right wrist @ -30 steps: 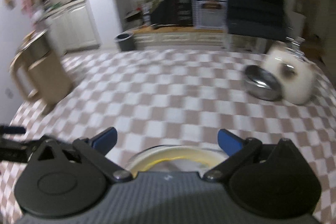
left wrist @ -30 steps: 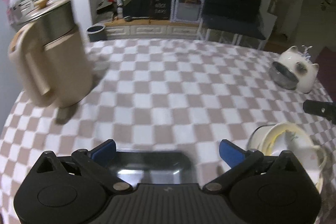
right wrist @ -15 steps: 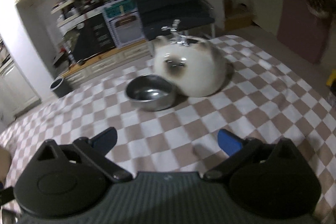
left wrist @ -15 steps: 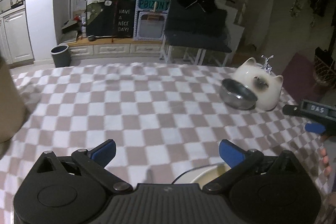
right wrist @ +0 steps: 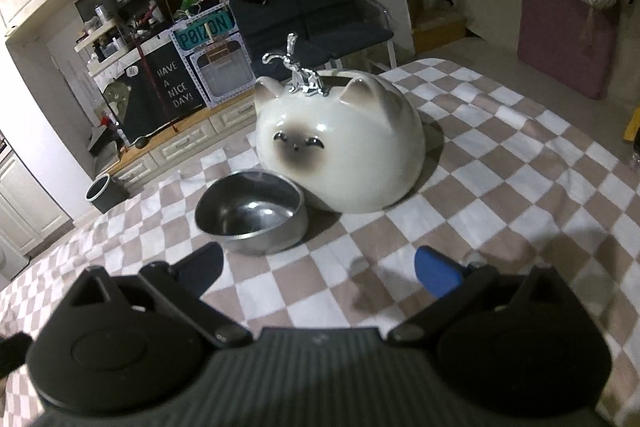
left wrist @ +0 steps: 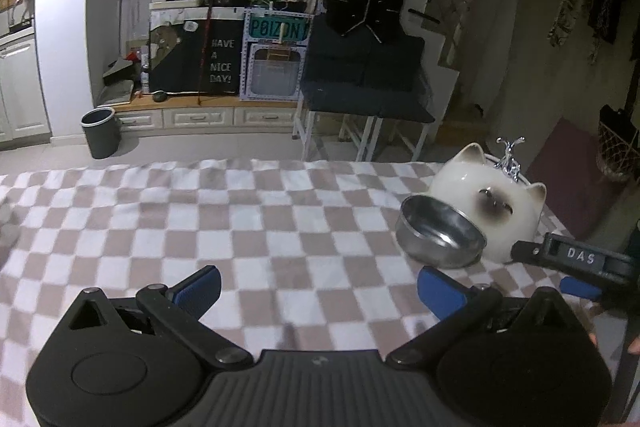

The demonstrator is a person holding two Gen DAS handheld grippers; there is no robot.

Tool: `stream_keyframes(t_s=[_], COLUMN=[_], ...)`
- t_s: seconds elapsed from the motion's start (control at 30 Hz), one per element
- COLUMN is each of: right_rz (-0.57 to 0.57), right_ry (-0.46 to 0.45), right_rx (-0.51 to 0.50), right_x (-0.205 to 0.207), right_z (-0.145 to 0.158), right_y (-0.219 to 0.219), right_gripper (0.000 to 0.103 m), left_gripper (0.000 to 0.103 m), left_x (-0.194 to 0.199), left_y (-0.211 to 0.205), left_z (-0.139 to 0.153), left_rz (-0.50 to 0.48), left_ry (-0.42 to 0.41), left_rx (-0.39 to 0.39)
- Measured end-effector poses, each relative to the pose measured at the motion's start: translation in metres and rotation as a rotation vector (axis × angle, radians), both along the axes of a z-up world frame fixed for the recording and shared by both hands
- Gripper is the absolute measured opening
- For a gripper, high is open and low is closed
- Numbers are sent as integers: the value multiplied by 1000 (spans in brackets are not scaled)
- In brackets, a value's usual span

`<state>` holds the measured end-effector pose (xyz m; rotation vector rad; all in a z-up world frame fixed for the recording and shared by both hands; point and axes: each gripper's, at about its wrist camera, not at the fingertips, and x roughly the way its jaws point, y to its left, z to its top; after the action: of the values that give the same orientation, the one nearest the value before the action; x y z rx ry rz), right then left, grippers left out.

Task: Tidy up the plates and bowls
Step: 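Move both tools to the round steel bowl beside the cat ornament, then close both tools on the rim of the round steel bowl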

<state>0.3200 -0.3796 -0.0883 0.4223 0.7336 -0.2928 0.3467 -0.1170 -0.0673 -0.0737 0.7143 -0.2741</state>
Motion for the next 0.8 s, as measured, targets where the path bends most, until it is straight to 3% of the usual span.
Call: stream_keyframes(t_s=[0.3,0.37,0.57,0.7,0.8], right_rz=[0,-2,16,7,9], right_ry=[-41,-38,-41,6,35], right_rx=[53,63,95,220,235], right_x=[42,51,70,84,91], right_z=[-13,-16,-22,-38,-49], right_y=[-15,-19,-26,-34,-34], right_gripper=[97,90,79,69,61], left_gripper=[103,103,101,97,93], left_x=[54,67,105,127,140], left_y=[-57,-71,-104,-112,-113], left_z=[-11,-13,-27,-42,-54], left_rz=[-54,-63,-83,-64,-53], left_ry=[9,8,6,40,53], left_rx=[23,31,80,95,113])
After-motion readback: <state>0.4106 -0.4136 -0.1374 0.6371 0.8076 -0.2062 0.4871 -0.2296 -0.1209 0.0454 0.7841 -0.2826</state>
